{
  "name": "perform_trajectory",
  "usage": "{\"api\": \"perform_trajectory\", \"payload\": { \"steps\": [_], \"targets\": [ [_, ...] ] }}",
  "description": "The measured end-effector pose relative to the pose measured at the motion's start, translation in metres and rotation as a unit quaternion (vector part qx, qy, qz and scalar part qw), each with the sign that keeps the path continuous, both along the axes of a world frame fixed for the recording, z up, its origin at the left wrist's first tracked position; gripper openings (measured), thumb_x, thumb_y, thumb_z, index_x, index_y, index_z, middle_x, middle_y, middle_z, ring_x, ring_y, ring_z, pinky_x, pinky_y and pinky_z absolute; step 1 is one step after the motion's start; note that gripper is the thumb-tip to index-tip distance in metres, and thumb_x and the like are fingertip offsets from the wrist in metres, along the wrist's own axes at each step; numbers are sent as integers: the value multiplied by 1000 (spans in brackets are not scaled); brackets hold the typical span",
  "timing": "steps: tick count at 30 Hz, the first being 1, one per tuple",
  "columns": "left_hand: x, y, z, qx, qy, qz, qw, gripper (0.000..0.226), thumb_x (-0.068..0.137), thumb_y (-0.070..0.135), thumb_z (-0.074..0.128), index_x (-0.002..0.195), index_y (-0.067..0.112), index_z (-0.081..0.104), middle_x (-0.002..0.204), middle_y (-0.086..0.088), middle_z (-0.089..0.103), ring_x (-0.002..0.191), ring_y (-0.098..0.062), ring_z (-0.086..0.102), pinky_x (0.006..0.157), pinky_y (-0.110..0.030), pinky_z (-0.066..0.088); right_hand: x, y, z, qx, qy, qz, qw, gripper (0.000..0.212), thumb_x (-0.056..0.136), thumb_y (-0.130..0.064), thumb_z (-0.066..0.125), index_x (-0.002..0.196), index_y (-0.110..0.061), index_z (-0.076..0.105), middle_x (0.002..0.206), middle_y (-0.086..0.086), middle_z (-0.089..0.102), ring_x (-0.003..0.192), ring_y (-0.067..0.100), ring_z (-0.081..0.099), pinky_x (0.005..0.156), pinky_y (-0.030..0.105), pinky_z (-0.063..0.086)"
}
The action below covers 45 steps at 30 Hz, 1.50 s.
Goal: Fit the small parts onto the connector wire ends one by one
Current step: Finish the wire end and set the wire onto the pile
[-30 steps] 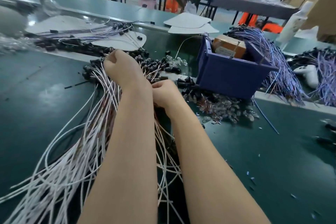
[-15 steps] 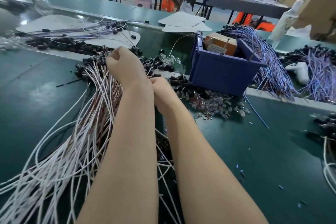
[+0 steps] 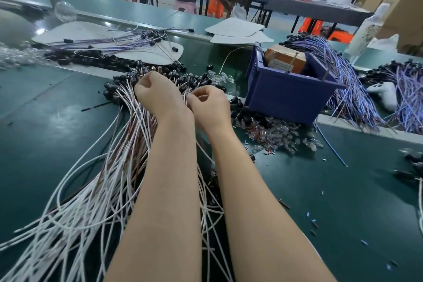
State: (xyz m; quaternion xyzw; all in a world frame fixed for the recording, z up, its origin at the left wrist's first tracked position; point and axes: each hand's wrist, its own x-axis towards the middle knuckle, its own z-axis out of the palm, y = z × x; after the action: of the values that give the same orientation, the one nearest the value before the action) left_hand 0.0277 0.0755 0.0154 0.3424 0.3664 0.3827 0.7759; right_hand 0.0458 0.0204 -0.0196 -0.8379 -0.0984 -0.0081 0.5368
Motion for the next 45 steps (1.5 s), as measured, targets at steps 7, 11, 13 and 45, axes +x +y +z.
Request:
{"api": "perform_trajectory", "payload": {
  "steps": [7, 11, 13, 45],
  "targets": [
    [-7, 5, 2, -1, -11, 8, 1000, 8, 94, 7, 41, 91, 13, 46, 81, 1, 47, 64, -9, 42, 53, -16, 35, -4, 5, 3, 101, 124, 68, 985, 9, 93, -11, 55, 85, -14, 57, 82, -1, 62, 74, 16, 58, 70, 31, 53],
    [-8, -1, 8, 126, 13, -115, 985, 13, 95, 11, 46, 85, 13, 54, 88, -8, 59, 72, -18, 55, 62, -24, 46, -3, -2, 35, 269, 90, 62, 957, 6, 97, -6, 49, 93, -8, 53, 88, 11, 65, 56, 8, 50, 53, 19, 45],
    [-10, -12, 18, 184, 19, -243, 952, 24, 99, 21, 44, 83, 12, 60, 82, -8, 64, 67, -20, 60, 63, -27, 51, 1, -13, 54, 338, 57, 29, 939, 8, 95, -5, 52, 103, -5, 53, 97, 15, 65, 68, 14, 58, 67, 26, 53],
    [20, -129, 5, 525, 103, -457, 711, 22, 95, 26, 56, 76, 19, 66, 63, 10, 61, 53, -1, 48, 46, -16, 37, 10, -232, 31, 413, 132, -178, 883, 32, 98, -28, 50, 75, -9, 59, 51, -2, 58, 42, 6, 49, 44, 15, 42]
  ]
}}
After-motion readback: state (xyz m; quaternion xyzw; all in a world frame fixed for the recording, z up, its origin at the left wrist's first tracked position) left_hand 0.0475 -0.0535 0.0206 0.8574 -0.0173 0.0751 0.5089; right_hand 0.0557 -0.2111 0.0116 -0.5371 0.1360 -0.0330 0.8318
